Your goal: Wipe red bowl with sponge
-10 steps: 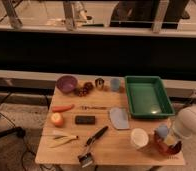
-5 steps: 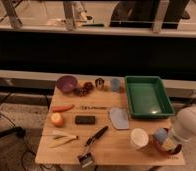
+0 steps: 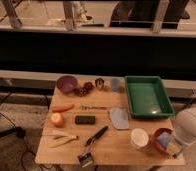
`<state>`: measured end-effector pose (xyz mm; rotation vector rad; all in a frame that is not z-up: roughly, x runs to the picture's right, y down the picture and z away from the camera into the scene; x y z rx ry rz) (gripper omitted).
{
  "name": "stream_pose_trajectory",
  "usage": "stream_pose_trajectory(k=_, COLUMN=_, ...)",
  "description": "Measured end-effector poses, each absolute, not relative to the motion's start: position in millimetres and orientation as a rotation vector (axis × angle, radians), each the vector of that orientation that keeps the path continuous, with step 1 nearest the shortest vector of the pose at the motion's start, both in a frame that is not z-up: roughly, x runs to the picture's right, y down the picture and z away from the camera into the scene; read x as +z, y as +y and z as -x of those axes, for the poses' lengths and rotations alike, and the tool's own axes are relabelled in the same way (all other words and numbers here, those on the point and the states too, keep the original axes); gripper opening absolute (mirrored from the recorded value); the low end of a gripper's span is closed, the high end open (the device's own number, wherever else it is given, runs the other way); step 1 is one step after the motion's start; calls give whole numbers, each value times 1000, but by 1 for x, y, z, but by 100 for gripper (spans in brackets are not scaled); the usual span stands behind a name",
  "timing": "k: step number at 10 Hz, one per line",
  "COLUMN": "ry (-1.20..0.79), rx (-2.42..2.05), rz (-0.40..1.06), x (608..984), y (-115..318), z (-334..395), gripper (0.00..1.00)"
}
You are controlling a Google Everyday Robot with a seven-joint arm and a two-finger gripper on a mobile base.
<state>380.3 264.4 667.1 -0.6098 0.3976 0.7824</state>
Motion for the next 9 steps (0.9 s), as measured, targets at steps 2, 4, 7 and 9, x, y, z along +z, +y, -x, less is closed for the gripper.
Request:
stream_pose_trajectory(k=2, ry=445, rx=825, rz=599, x=663, y=266, z=-403, gripper=1)
stream_pose_trajectory(k=4, ry=461, rx=839, rz=584, x=667, y=262, z=-416, gripper=1)
stream_pose_trajectory(k=7, ry=438, rx=823, rz=552, x=690, y=245, z=-419, gripper=1)
stream_pose_trajectory(k=9, ry=416, rx=807, rz=535, x=703, y=238, z=-418, gripper=1)
